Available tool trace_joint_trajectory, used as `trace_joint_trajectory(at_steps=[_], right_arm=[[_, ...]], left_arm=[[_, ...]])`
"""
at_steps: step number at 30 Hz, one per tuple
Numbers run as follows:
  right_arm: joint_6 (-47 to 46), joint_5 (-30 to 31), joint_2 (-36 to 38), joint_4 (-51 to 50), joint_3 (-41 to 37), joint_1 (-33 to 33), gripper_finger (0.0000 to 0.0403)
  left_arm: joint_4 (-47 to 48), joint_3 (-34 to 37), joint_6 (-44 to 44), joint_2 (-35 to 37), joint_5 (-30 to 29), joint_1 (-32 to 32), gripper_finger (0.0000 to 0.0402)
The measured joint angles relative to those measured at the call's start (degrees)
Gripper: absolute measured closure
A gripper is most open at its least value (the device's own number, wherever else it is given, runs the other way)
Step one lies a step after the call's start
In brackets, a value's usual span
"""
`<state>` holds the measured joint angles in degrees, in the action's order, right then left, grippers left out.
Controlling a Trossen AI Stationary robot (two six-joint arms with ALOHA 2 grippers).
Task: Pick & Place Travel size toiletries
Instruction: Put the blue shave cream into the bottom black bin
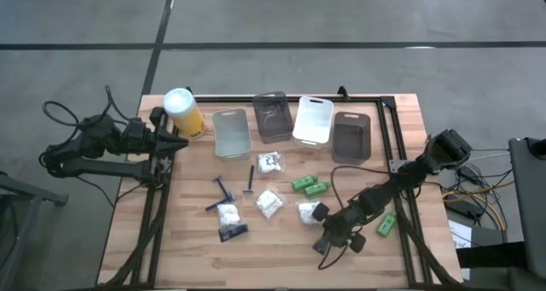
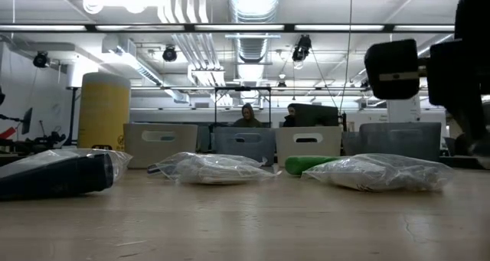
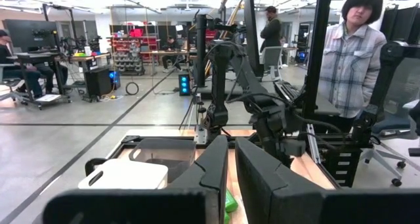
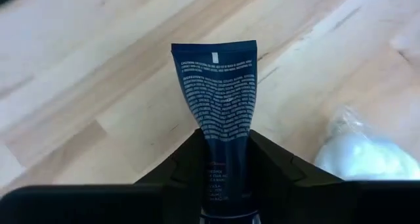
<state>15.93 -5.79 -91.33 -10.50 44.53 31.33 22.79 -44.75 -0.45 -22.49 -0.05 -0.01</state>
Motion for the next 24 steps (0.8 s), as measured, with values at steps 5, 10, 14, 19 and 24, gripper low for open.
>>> trace_joint_trajectory(at_steps=[5, 10, 14, 19, 24], right_arm=[[-4.50, -0.30, 4.55, 0.02, -0.02, -0.76, 0.0309], [-9.86, -0.42, 9.95, 0.43, -0.04, -2.48, 0.0302], [-14.32, -0.16, 14.59, 0.84, -0.04, -4.42, 0.0308], [-18.73, 0.00, 20.30, 2.10, -0.02, -6.61, 0.0320], [-19.51, 0.01, 24.51, 2.79, -0.02, -7.45, 0.0316]], left_arm=[[0.00, -0.01, 0.00, 0.01, 0.00, -0.02, 0.0367], [0.00, -0.01, 0.00, -0.01, 0.00, 0.00, 0.0367], [0.01, -0.01, 0.00, 0.00, 0.00, -0.02, 0.0367], [0.01, 0.00, 0.00, -0.01, 0.00, -0.02, 0.0367], [0.00, 0.00, 0.00, -0.01, 0.00, 0.00, 0.0367]])
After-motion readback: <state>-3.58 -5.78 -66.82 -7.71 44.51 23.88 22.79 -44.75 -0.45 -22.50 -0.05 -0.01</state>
